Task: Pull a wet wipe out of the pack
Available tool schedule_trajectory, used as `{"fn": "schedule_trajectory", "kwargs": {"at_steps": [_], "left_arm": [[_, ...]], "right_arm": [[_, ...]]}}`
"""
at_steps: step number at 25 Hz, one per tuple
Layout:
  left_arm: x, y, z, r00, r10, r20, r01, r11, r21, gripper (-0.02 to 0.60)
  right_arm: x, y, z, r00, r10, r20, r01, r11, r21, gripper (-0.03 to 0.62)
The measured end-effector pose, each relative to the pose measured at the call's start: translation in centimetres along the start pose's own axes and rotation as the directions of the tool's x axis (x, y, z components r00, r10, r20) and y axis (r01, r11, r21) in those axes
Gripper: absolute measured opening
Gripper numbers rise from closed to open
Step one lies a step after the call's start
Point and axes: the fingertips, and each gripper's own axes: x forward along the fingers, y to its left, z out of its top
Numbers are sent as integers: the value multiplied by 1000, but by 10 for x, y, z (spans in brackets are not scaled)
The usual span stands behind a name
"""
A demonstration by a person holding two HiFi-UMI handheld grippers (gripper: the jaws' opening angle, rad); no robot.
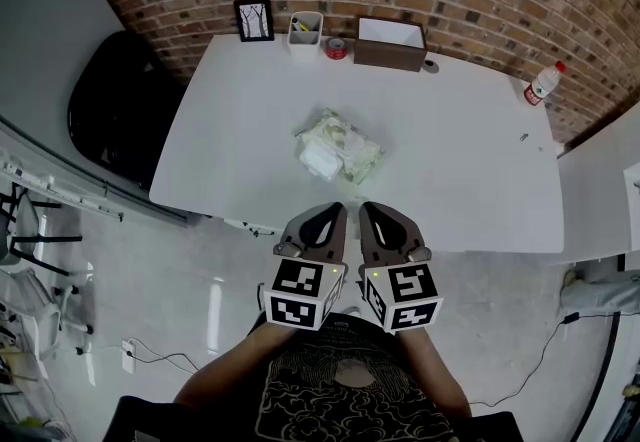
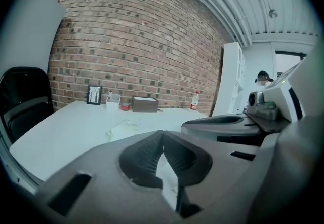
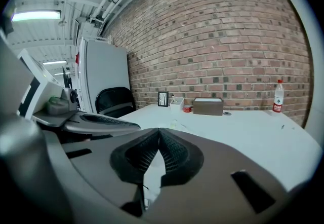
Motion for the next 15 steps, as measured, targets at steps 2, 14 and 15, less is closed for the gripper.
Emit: {"fn": "schedule_trajectory", "kwargs": {"at_steps": [2, 14, 15], "left_arm": [[-4, -2, -2, 1000, 4, -2, -4, 1000, -2, 12], [-11, 0, -9, 1000, 25, -4, -25, 1000, 2, 12], [-11, -1, -10, 1000, 24, -5, -24, 1000, 3, 12]], "right_arm": [[-3, 2, -1, 1000, 2, 2, -2, 1000, -3, 17], [-5, 10, -5, 1000, 23, 6, -23, 1000, -20, 17], [-5, 10, -6, 1000, 24, 6, -24, 1000, -19, 16]]}}
